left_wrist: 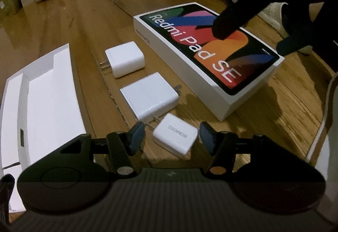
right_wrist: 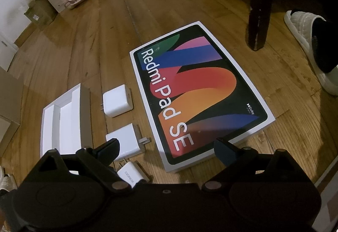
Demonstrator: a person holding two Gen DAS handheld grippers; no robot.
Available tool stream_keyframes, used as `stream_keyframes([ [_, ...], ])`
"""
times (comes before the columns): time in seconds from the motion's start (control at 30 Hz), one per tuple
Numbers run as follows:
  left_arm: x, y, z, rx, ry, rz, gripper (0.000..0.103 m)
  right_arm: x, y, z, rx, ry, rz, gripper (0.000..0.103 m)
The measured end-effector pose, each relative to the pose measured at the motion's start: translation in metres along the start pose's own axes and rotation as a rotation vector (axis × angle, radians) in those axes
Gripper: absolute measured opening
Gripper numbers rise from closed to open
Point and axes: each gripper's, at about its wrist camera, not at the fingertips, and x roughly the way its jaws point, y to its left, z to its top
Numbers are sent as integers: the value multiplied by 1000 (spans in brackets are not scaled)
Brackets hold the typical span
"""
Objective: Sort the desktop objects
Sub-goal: 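Close the left gripper on the ROMOSS charger and lift it, then carry the ROMOSS charger over the white tray and lower it in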
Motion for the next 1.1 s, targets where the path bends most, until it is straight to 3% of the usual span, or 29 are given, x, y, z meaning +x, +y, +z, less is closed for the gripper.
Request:
stream_keyframes([
  [0.17,8,0,-3,-13,22,-17,58,1,-1,0,1,1,-10,99],
  [0.47,11,-6,-3,18,14,25,50,1,-3,-1,2,-4,-31,99],
  [1.0,1,8,-1,-71,79,88,50,2,-8,1,24,-10,-32,99],
  [1.1,-1,15,-3,-125,94,77,50,1,-12,4,34,-11,-33,99],
])
